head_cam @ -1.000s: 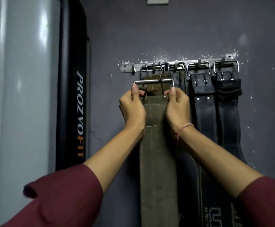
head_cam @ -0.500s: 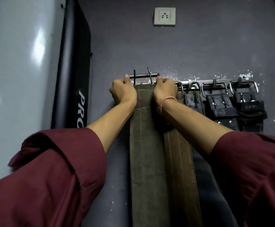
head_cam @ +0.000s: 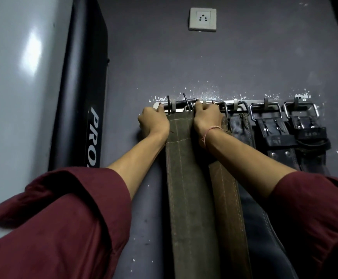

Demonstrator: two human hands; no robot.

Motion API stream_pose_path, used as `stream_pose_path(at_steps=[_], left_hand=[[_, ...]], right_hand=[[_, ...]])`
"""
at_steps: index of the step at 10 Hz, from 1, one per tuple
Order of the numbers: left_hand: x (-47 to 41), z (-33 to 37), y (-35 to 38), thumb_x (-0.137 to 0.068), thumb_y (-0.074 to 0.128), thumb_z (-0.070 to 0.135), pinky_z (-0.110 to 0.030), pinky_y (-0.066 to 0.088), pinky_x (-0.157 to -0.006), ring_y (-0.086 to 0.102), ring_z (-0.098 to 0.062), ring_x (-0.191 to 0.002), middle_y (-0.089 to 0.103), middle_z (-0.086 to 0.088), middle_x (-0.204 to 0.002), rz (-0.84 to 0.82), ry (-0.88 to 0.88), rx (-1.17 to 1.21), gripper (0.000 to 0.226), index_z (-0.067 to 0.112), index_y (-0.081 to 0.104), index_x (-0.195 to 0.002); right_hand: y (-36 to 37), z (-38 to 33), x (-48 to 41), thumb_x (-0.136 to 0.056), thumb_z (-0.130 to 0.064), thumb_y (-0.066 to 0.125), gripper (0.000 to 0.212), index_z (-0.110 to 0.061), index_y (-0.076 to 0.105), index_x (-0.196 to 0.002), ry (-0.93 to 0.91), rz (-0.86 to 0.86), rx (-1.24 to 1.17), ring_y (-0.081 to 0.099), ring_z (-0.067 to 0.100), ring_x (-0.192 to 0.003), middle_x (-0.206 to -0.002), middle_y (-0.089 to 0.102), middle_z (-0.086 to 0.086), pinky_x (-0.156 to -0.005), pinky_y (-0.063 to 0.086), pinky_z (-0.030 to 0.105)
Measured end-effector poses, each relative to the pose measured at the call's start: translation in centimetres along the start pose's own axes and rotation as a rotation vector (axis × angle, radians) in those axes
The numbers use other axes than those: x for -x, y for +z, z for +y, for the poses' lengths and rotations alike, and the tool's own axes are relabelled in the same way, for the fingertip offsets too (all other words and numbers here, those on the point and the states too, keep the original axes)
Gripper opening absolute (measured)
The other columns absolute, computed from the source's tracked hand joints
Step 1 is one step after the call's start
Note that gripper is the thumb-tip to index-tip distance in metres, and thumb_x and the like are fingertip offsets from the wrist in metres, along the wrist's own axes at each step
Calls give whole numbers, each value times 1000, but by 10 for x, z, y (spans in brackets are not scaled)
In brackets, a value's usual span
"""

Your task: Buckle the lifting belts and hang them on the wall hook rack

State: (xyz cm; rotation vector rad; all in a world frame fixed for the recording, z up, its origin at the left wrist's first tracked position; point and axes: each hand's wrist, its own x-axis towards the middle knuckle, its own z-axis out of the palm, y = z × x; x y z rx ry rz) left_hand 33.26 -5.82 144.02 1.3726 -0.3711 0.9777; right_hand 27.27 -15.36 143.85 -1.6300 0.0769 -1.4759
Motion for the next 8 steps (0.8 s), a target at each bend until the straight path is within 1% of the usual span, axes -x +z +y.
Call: stream_pose_path(at_steps=[1,2,3,4,5,6,7,8], left_hand=[[3,-7,0,-100,51,38,-33,39,-65,64,-40,-97,68,-23,-105,11,37,-17,48,-5,66,-88],[8,-7,-4,-102,46,41,-31,34,-65,63,-42,-97,67,-25,-106,2,73,-44,52,-5,63,-84],[21,-10,-11,-106,35,41,-31,32,-69,59,-38,-97,65,-22,-110,1,91,-105,53,-3,61,-90],[45,-20,-17,-107,32,37,-33,31,-70,54,-30,-94,63,-21,-114,-3,110,-134,49,-4,59,-103],[72,-34,-22,-104,41,31,-40,37,-84,55,-39,-107,55,-24,-119,39,222,-144,37,-3,54,-107],[104,-45,-24,-99,48,29,-45,43,-89,54,-37,-109,51,-19,-121,79,338,-298,33,2,52,-118],[134,-54,-32,-96,50,30,-41,41,-99,50,-31,-118,48,-14,-131,68,380,-431,46,7,46,-135],[163,-54,-43,-96,48,29,-39,40,-103,49,-28,-123,47,-12,-136,63,394,-435,46,9,46,-137]], right_hand=[[-1,3,5,-103,-28,46,45,-12,47,-62,-55,-33,-9,47,21,-79,-72,52,7,-68,30,26],[-7,3,9,-102,-33,49,41,-1,62,-81,-76,-85,0,55,23,-85,-85,62,12,-72,35,27],[-13,7,15,-100,-35,53,40,1,69,-96,-88,-108,35,61,27,-95,-96,68,13,-78,42,31],[-20,13,31,-97,-30,60,28,-5,71,-104,-106,-69,23,63,22,-99,-101,70,10,-82,44,27],[-28,20,53,-95,-21,63,22,-5,71,-108,-162,34,-17,64,18,-99,-103,72,7,-88,48,27],[-43,32,74,-93,-13,63,15,-4,70,-104,-271,95,-21,62,15,-89,-99,73,6,-81,44,20],[-63,50,93,-90,-5,62,17,-6,66,-106,-346,51,30,65,18,-92,-101,72,6,-86,51,30],[-94,59,115,-88,-5,64,26,-6,64,-114,-356,-4,31,67,19,-99,-106,71,8,-91,53,32]])
